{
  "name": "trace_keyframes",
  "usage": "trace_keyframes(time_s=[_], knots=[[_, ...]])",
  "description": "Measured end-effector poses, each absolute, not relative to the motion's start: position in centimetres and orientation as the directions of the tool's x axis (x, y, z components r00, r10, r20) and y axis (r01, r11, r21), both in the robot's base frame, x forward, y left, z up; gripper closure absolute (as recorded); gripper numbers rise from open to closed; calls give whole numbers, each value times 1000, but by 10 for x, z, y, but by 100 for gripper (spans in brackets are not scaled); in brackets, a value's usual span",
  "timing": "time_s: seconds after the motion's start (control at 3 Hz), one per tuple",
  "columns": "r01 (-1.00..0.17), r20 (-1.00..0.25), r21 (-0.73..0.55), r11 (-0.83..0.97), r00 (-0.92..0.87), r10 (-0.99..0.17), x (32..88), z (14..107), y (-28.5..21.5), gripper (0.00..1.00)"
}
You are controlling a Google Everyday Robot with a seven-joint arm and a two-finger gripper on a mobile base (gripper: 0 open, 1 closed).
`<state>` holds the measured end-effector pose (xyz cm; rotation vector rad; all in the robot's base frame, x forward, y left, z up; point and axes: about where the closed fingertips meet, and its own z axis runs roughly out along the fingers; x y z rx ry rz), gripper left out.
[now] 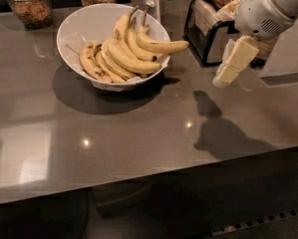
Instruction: Pick banana from white bowl
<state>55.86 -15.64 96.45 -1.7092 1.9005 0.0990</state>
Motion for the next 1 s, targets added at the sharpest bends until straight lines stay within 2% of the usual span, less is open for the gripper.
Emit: trace_keyframes(time_s=[0.33, 0.67, 1.0], knots=[[-939, -507, -311, 149, 31, -862, 594, 961, -135, 0], [-948, -539, -295, 121, 61, -840, 621, 953, -113, 10], [-958, -557, -273, 93, 78, -827, 636, 941, -93, 16]])
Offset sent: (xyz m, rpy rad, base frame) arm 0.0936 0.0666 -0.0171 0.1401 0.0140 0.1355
